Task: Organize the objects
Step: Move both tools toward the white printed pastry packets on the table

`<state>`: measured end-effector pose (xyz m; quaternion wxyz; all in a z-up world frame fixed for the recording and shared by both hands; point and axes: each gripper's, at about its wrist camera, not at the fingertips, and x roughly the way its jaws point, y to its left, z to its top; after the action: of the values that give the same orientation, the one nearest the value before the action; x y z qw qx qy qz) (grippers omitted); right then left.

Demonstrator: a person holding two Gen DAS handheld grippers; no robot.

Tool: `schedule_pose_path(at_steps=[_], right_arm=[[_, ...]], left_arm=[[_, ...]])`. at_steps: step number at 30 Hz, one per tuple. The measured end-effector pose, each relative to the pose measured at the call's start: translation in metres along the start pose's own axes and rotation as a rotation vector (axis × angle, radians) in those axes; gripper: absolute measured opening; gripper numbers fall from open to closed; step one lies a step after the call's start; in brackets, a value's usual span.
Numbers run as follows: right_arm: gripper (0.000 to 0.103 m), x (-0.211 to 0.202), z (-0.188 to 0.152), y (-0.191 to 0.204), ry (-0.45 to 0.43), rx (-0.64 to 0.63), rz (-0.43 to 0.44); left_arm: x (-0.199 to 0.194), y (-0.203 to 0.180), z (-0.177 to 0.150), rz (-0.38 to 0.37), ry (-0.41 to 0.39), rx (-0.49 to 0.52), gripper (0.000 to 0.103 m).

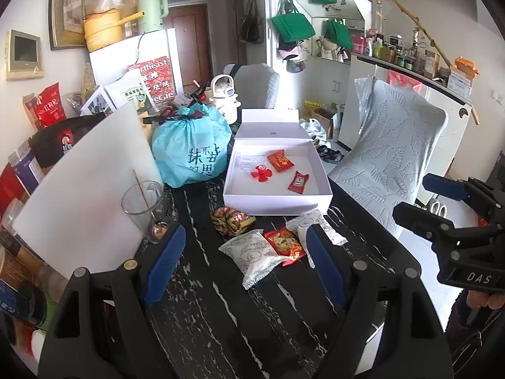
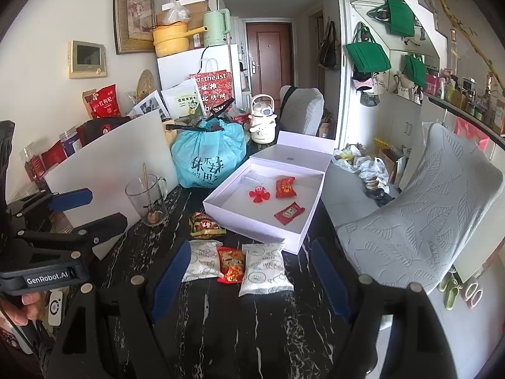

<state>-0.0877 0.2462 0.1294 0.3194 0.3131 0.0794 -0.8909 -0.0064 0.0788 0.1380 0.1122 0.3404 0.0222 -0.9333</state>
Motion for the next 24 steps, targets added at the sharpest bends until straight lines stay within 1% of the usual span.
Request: schedule_pose_path(at_steps=[6, 11, 14, 16, 20, 24], right_arm=[[0.081, 0.009, -0.011, -0.008, 0.031, 0.036, -0.042], [0.081, 0.022, -0.014, -0.024, 0.053, 0.088, -0.072], [0.081, 0.036, -0.012, -0.028, 0.06, 0.093, -0.076], [0.081, 0.049, -0.011, -0.029, 0.069, 0.088, -0.078], [0.081, 0.077, -0.009, -0.032, 0.08, 0.077, -0.067], [0.081, 0.101, -0.01, -0.034, 0.085, 0.073, -0.059]], left_arm=[[0.015, -0.003, 0.002, -0.009, 0.006, 0.008, 0.08], [0.037, -0.008, 0.008, -0.042, 0.026, 0.023, 0.08], [0.054, -0.008, 0.012, -0.045, 0.046, 0.042, 0.08], [0.07, -0.008, 0.014, -0.034, 0.063, 0.053, 0.08], [0.097, 0.0, 0.014, -0.021, 0.091, 0.035, 0.08], [0.123, 0.006, 0.008, -0.015, 0.138, 0.025, 0.08]])
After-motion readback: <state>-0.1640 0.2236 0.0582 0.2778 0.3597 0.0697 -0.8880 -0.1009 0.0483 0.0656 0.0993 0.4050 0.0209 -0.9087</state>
